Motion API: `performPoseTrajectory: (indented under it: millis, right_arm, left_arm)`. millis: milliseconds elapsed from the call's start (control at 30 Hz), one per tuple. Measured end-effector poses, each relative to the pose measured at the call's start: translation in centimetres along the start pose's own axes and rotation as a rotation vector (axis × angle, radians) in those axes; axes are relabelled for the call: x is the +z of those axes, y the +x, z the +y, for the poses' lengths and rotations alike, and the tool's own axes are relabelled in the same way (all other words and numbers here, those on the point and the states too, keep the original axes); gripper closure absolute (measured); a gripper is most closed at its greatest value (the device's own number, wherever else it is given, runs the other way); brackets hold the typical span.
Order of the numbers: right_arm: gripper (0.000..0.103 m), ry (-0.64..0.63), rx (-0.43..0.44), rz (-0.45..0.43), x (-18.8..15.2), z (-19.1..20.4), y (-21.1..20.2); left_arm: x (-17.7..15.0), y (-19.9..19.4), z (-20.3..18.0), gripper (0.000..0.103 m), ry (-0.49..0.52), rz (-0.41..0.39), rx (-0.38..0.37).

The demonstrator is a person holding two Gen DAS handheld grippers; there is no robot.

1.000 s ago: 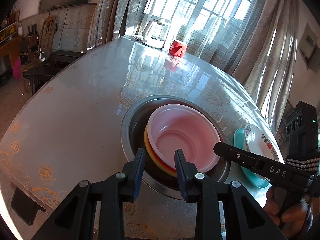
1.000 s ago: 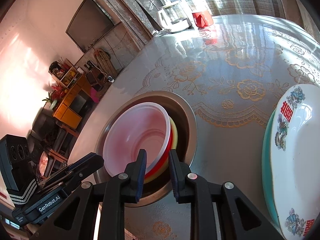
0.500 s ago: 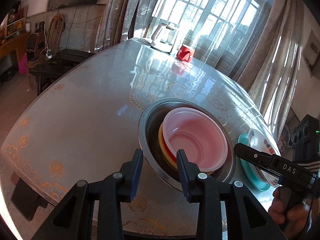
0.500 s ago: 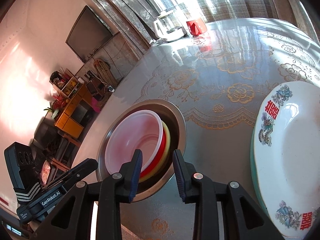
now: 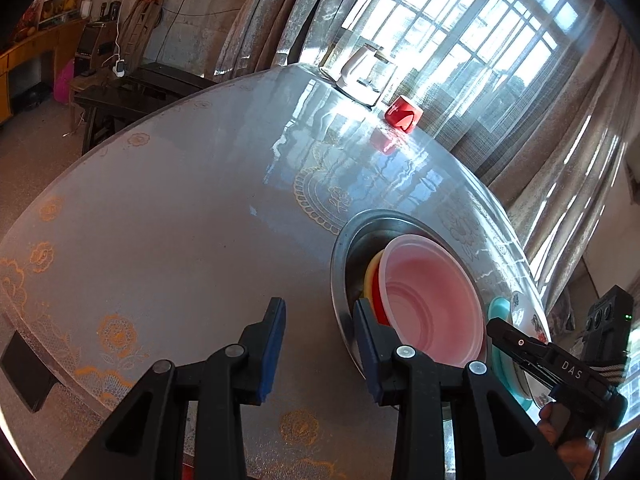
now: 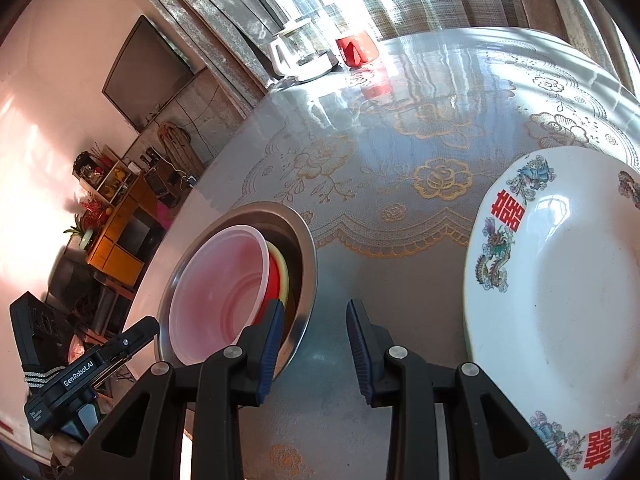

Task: Organize plates and bowls
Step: 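Grasp the steel bowl rim with the right gripper while the left gripper grips it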

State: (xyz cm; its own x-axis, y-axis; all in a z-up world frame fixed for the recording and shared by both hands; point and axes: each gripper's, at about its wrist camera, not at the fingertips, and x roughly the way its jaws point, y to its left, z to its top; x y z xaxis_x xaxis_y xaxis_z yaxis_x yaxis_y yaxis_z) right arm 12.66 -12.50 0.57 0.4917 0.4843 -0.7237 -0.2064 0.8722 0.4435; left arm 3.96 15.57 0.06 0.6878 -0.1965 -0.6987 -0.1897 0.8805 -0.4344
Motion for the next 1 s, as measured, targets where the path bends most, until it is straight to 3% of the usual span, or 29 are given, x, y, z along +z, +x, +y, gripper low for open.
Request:
performPoseTrajectory:
  millis: [233,333,500,633,1000]
  right_arm:
    - [0.078,-0.059,-0.037,0.029,0.0,0.8,0.9]
    - [0.079,-0.081,-0.036,0.046,-0.1,1.1,1.7]
    - [0.082,-0.1,-0.032,0.055,0.0,1.3,1.9]
    - [0.087,-0.079,0.007,0.064,0.0,1.0,1.9]
    - [0.086,-0.051,0.047,0.044,-0.1,0.7,0.6]
  left_arm:
    - [0.5,1.6,-0.9,0.07,0.065,-0.007,0.026]
    - [0.3,2.5,-0.9,0.077,0.076,0.022,0.003]
    - [0.1,2.3,-1.4,0.089,0.115,0.003,-0.017]
    - [0.2,2.2,-1.2,0.089,0.107,0.002,-0.032]
    - [-0.2,1.3,-1.6,0.087,0.109,0.0,-0.058]
